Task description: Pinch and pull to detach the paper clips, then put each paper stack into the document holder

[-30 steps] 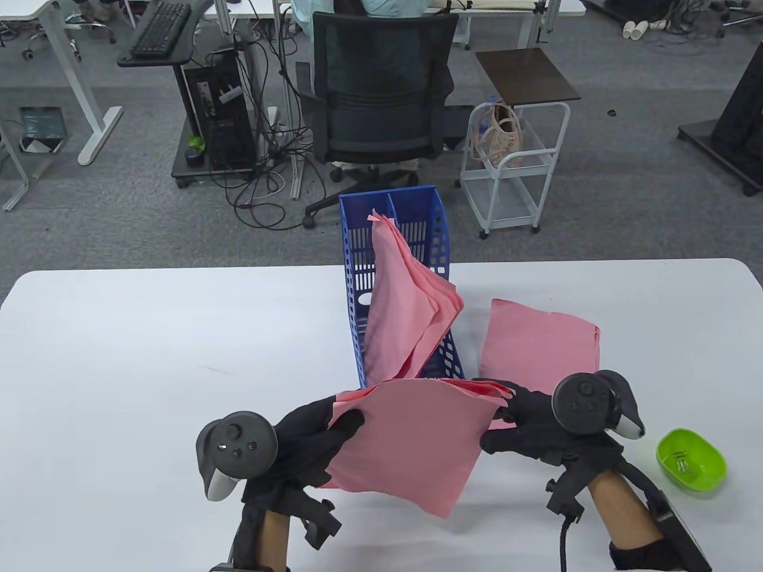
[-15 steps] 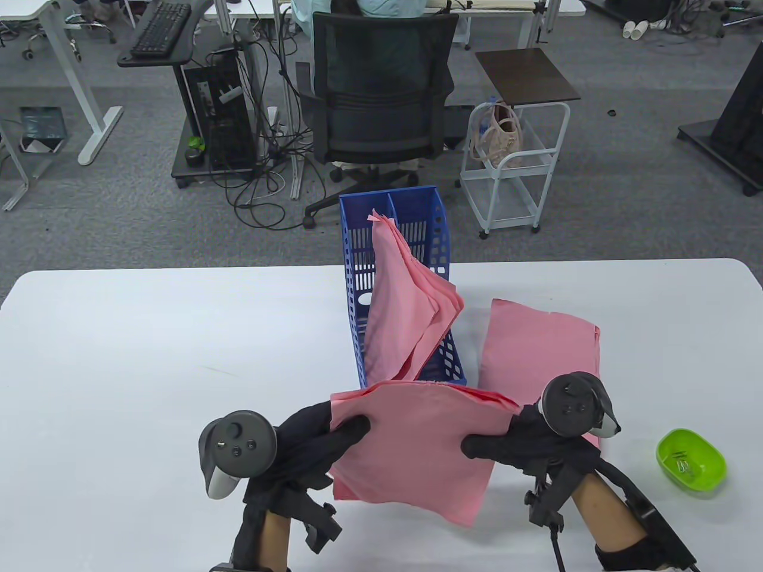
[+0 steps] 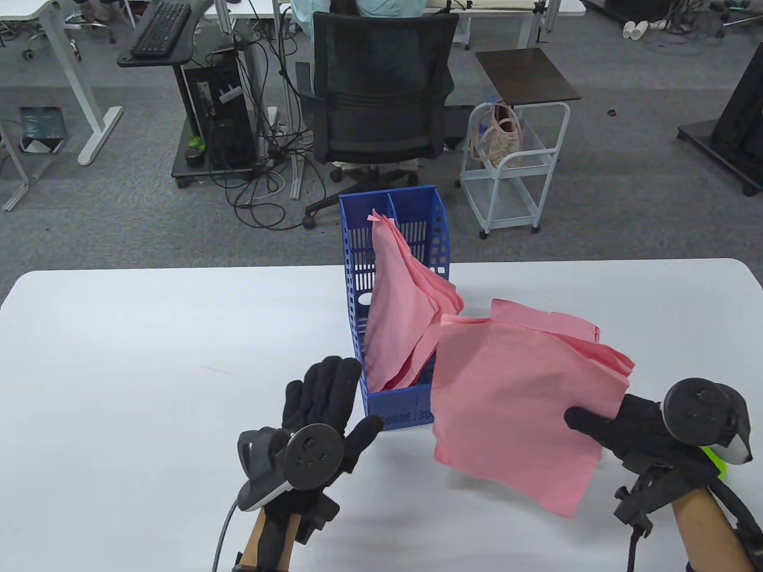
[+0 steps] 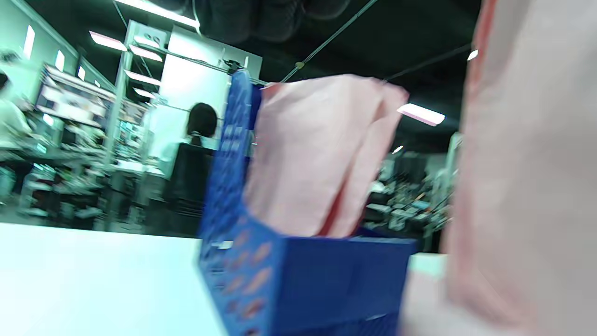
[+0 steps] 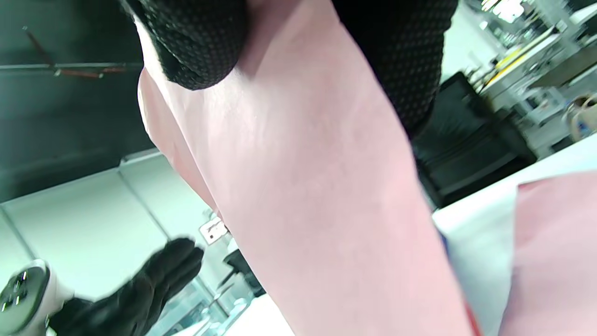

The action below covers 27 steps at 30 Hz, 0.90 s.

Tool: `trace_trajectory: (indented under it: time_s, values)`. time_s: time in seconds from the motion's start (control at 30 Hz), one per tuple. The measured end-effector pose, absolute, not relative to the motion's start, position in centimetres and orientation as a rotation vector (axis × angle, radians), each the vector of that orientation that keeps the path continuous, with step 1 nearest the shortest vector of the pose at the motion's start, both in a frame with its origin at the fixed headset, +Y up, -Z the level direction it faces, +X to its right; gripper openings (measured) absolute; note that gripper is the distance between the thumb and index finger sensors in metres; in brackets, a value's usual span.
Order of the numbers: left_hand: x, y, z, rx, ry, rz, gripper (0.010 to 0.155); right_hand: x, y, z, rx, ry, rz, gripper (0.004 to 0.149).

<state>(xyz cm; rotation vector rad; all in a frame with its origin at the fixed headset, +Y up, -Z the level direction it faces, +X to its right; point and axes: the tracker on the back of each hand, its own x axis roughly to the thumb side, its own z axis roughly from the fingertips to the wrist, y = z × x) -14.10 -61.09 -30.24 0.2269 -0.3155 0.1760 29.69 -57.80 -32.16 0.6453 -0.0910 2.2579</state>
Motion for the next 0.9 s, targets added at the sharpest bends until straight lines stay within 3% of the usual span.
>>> trace_trajectory:
  time_s: [0.13, 0.4, 0.67, 0.9]
  values:
    - [-15.2, -62.6, -31.0, 0.207, -0.238, 0.018, 0.088, 31.0, -56.2, -32.2, 0.575, -0.199, 2.273, 0.043]
    - [-16.9, -65.6, -31.5, 0.164, -0.196, -0.024, 0.089, 29.0, -55.0, -35.4, 0.448, -0.281, 2.298, 0.044]
    - [-17.8, -66.9, -31.7, 0.133, -0.182, -0.012, 0.089, 24.3, -55.9, -39.2, 0.407, -0.361, 2.219, 0.045]
    - [-18.2, -67.4, -31.6, 0.127, -0.179, 0.005, 0.089, 19.7, -58.4, -42.0, 0.358, -0.413, 2.116, 0.046]
